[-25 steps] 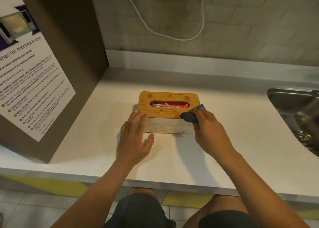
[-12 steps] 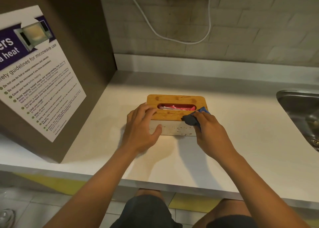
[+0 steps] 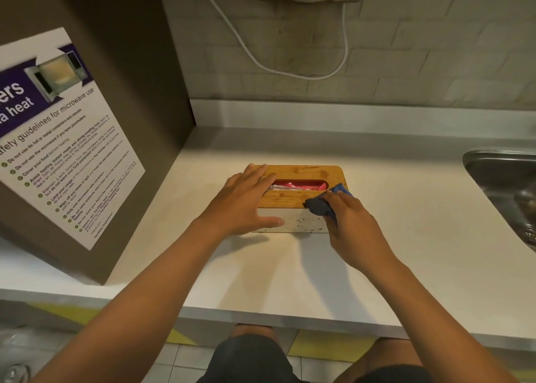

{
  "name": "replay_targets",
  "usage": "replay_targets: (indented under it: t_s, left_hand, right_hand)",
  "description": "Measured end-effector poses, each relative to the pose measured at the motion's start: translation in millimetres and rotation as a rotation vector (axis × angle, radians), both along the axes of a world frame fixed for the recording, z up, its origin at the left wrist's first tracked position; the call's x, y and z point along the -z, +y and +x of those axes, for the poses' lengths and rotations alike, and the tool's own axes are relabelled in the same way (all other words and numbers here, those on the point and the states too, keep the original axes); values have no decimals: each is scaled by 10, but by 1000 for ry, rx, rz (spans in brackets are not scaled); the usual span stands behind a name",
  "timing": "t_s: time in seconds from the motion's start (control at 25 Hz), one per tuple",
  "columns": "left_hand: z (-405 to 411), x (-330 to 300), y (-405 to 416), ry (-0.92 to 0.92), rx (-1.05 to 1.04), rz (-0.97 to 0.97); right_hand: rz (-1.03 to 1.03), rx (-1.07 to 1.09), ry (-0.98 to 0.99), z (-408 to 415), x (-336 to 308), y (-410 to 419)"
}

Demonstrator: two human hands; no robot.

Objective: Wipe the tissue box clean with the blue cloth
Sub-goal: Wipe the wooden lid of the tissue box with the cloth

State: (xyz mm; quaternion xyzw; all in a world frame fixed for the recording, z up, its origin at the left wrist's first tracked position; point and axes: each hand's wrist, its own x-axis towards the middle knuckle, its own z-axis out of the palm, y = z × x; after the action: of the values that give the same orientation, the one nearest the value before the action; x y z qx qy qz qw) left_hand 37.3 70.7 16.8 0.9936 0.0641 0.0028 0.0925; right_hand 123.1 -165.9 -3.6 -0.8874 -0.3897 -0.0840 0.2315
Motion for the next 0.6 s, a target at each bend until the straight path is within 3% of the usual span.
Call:
replay_targets:
  t_s: [0.16, 0.32, 0.6]
  left_hand:
    - [151, -142, 196, 83, -34, -97]
    - [375, -269, 388, 238, 55, -25]
    - [516, -185, 428, 230, 106, 25]
  right_hand:
    - [18, -8, 28, -18, -22, -9]
    - [51, -17, 37, -23, -48, -19]
    - [16, 6, 10, 1, -114, 57]
